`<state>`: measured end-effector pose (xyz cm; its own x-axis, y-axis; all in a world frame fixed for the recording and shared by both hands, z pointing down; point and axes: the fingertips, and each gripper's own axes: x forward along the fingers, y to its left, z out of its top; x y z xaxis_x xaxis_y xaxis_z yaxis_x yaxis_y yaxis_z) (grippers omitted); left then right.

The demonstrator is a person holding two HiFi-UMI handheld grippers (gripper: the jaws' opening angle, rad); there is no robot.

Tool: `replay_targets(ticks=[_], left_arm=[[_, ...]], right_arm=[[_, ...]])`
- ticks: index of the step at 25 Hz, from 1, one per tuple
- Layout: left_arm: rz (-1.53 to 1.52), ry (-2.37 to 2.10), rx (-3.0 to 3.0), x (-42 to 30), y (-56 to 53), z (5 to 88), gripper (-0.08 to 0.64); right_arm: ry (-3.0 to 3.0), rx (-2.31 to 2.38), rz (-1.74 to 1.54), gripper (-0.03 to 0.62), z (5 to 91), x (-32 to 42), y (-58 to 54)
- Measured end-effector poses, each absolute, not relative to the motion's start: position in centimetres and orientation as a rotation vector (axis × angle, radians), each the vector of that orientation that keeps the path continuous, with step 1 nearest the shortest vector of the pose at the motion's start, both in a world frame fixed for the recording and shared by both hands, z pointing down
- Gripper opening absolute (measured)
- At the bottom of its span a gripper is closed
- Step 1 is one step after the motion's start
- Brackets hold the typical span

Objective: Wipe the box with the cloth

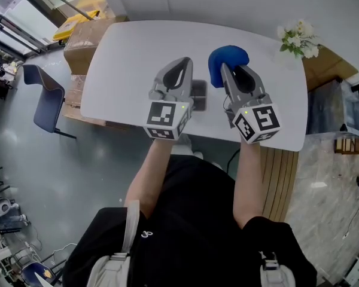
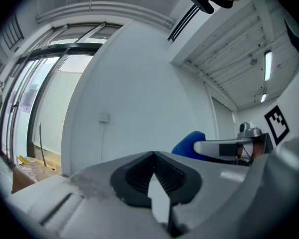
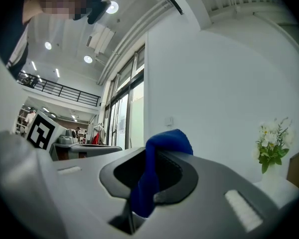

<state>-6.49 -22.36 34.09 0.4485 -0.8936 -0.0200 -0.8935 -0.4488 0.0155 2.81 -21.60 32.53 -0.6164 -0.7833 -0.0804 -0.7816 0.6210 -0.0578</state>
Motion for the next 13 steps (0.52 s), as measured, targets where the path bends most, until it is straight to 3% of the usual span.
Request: replay_targets(ticks=[13], left_arm=[[-0.054,-1.669,2.656,-6.97,-21.92,33.91,0.0]], right_arm=[[2.724,-1.365,-0.005,0.049,32.21,3.24,-21.26]])
